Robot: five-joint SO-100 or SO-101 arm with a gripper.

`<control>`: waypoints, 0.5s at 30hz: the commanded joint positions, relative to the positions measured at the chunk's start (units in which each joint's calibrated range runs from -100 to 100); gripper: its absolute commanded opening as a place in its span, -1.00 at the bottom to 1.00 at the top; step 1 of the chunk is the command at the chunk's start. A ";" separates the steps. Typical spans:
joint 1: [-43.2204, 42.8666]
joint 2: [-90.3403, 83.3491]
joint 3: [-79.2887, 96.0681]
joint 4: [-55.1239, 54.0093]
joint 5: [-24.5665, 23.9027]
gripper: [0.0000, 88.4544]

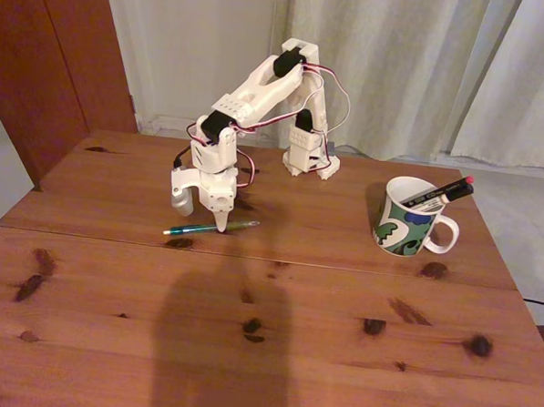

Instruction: Clean up the desk and place the pens and markers into the cup

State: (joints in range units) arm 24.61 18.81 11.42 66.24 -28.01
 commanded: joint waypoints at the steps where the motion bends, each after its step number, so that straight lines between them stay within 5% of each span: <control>1: 0.77 -0.24 -0.24 -0.65 1.61 -0.98; 15: 0.52 -7.27 -0.15 0.04 0.30 -0.98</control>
State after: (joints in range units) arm 25.49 18.31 11.42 66.32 -26.84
